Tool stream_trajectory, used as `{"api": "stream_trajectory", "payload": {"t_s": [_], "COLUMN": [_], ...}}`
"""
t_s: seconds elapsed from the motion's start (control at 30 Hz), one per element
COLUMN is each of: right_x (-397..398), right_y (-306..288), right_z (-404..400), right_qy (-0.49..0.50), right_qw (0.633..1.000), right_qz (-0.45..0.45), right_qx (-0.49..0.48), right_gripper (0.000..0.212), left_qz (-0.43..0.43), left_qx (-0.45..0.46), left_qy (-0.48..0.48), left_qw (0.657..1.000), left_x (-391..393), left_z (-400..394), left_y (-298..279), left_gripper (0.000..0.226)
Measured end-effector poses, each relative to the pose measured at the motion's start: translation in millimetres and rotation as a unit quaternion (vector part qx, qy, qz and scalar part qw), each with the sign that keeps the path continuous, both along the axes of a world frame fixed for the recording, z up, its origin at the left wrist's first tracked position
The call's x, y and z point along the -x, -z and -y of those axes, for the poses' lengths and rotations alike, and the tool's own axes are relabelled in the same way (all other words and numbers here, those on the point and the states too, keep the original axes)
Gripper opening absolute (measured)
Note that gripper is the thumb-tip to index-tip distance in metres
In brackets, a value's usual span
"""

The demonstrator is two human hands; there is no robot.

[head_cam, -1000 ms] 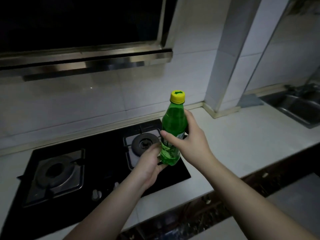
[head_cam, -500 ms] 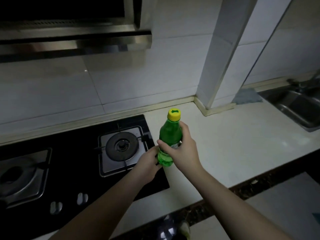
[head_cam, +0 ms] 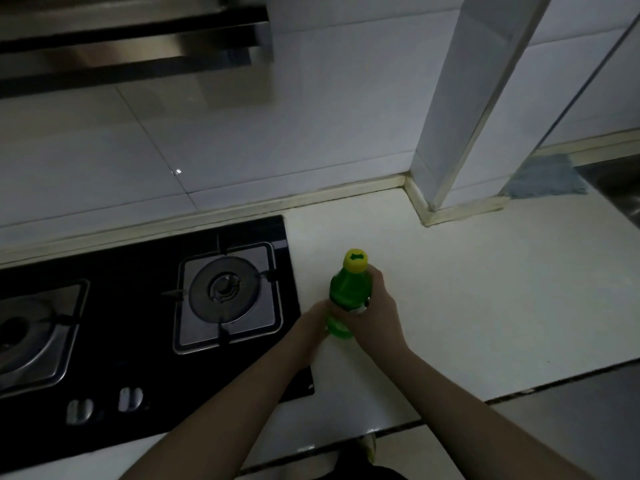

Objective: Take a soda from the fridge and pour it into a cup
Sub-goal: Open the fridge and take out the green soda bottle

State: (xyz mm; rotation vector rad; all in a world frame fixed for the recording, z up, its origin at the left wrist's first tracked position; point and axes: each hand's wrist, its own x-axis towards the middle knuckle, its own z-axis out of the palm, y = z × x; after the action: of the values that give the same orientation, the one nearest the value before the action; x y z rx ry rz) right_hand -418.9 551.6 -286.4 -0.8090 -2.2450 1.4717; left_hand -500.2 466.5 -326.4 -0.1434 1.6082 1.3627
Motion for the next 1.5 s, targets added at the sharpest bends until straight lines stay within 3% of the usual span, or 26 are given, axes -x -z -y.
{"api": "stream_trajectory", "payload": {"t_s": [0.37,0.73,0.93,1.03,1.13,1.27,1.4,1.5], "right_x": [5.4,0.0,-2.9,-9.3,-24.9,-52.2,-63.8,-65.7], "right_y": [34.4,50.5,49.7,42.9,41.7,51.0,49.8,44.7], "right_z": [-12.8,-19.6,-27.2,-36.3,-46.8,-50.5,-36.0,-14.8], "right_qy": [-0.045,-0.075,-0.125,-0.161,-0.18,-0.235,-0.258,-0.28], "right_qw": [0.999,0.997,0.991,0.984,0.97,0.93,0.911,0.898], "right_qz": [0.01,-0.013,0.0,0.05,0.137,0.241,0.252,0.237], "right_qx": [-0.012,-0.018,-0.049,-0.063,-0.087,-0.148,-0.2,-0.243], "right_gripper": [0.074,0.077,0.092,0.105,0.083,0.059,0.05,0.052], "left_qz": [-0.094,-0.123,-0.148,-0.153,-0.139,-0.187,-0.206,-0.314], "left_qx": [0.001,-0.002,0.025,0.053,0.061,0.09,0.083,0.14], "left_qy": [0.033,0.064,0.054,0.037,-0.01,0.006,0.042,0.131], "left_qw": [0.995,0.99,0.987,0.986,0.988,0.978,0.974,0.93], "left_x": [8.2,6.5,3.0,-0.6,-6.5,-14.6,-21.2,-23.6], "left_z": [4.2,5.3,9.3,11.9,18.7,31.7,49.8,72.0], "left_y": [35.8,45.2,44.1,39.1,31.9,22.0,9.0,4.1], "left_gripper": [0.023,0.028,0.022,0.025,0.036,0.029,0.026,0.029]}}
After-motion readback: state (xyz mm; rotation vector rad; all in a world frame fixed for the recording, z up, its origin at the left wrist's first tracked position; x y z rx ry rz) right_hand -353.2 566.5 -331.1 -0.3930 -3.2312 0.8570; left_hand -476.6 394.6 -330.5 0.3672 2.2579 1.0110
